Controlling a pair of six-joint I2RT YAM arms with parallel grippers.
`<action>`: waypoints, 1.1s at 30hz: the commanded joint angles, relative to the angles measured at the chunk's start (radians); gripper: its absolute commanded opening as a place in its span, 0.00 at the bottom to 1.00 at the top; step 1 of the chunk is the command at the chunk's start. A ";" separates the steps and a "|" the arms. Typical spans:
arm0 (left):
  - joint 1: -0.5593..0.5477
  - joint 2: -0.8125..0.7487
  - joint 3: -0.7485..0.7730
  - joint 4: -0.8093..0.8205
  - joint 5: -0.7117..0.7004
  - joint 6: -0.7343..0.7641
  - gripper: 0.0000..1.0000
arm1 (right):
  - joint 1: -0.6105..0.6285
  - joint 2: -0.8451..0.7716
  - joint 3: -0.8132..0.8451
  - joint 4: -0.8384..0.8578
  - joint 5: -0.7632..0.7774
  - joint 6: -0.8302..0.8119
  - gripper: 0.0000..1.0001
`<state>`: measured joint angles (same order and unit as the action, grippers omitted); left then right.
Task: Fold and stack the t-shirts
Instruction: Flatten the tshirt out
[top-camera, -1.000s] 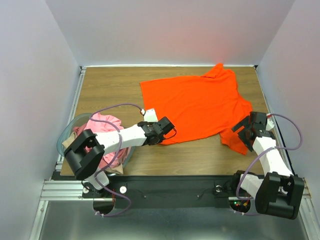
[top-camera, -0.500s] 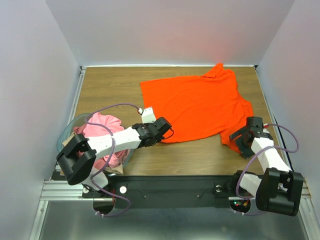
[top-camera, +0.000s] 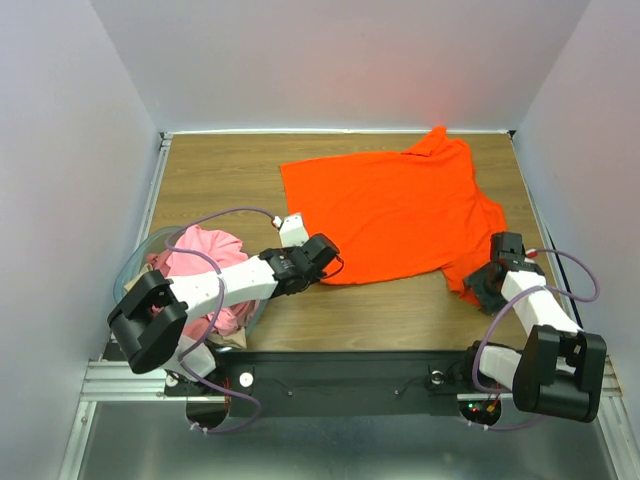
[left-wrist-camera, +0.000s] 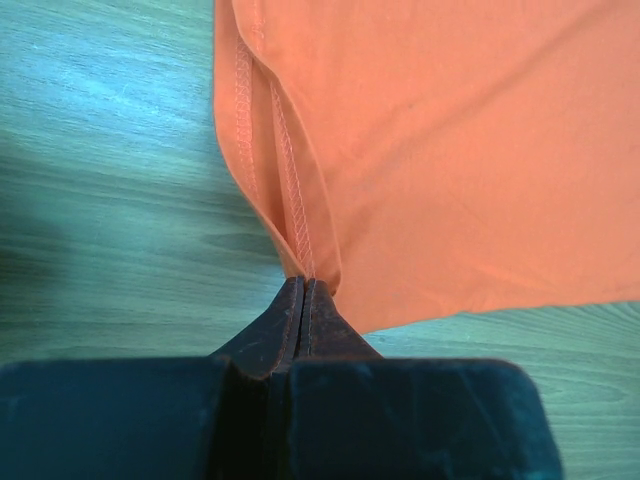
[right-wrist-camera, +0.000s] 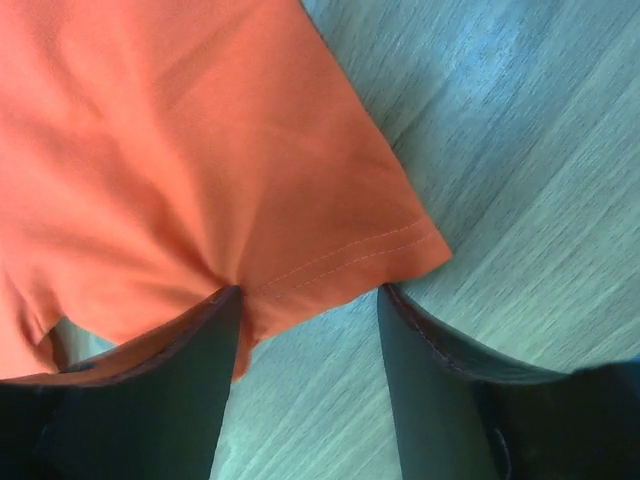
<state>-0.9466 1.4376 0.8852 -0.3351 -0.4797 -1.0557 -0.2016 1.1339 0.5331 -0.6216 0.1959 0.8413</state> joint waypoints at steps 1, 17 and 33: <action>0.006 -0.039 -0.023 0.002 -0.036 0.005 0.00 | -0.001 0.055 -0.064 0.147 -0.067 0.007 0.46; 0.011 -0.210 0.012 -0.051 -0.102 0.026 0.00 | -0.001 -0.285 0.120 0.143 -0.070 -0.159 0.00; 0.011 -0.450 0.257 -0.024 -0.094 0.278 0.00 | -0.001 -0.399 0.553 0.109 -0.009 -0.235 0.00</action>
<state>-0.9401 1.0523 1.0172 -0.3943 -0.5514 -0.9096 -0.2028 0.7650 0.9257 -0.5686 0.1410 0.6331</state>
